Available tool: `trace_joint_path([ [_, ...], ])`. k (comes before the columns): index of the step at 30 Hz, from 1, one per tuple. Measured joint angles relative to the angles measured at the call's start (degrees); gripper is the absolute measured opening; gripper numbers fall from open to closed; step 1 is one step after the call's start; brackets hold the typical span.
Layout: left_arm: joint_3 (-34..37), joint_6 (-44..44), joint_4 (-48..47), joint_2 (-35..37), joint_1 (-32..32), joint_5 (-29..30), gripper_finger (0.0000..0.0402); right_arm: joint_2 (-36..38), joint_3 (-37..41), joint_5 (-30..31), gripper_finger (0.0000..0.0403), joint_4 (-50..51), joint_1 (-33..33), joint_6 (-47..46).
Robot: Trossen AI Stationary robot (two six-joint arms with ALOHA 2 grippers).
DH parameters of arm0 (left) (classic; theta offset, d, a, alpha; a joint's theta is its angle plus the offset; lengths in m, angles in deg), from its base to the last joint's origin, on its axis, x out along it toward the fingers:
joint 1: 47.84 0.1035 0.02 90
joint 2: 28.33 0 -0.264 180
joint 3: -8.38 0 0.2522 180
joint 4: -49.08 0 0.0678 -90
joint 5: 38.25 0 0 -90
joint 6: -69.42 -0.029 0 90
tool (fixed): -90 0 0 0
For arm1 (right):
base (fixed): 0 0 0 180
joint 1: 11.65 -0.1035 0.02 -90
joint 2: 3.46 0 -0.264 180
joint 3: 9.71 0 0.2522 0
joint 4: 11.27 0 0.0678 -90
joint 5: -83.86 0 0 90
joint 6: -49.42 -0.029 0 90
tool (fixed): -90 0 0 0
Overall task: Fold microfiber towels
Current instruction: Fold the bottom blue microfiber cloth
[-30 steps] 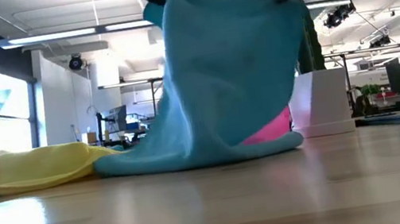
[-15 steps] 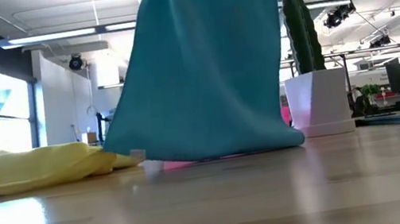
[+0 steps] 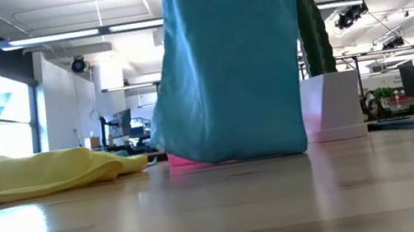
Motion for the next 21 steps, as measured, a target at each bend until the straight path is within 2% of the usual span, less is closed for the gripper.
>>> trace_joint_path([
  [5,0.04,4.02,-4.32,-1.56,1.89,-1.33,0.0,-0.31,0.07,0.51,0.0,1.46,1.54,0.74],
  [11,0.04,1.79,-4.62,-2.75,5.11,-4.54,0.0,-0.53,0.09,5.14,0.0,1.55,2.78,5.24],
  [21,0.02,-3.35,-3.87,-3.09,9.15,0.07,0.0,-0.66,0.09,8.77,0.0,1.38,6.7,9.22],
])
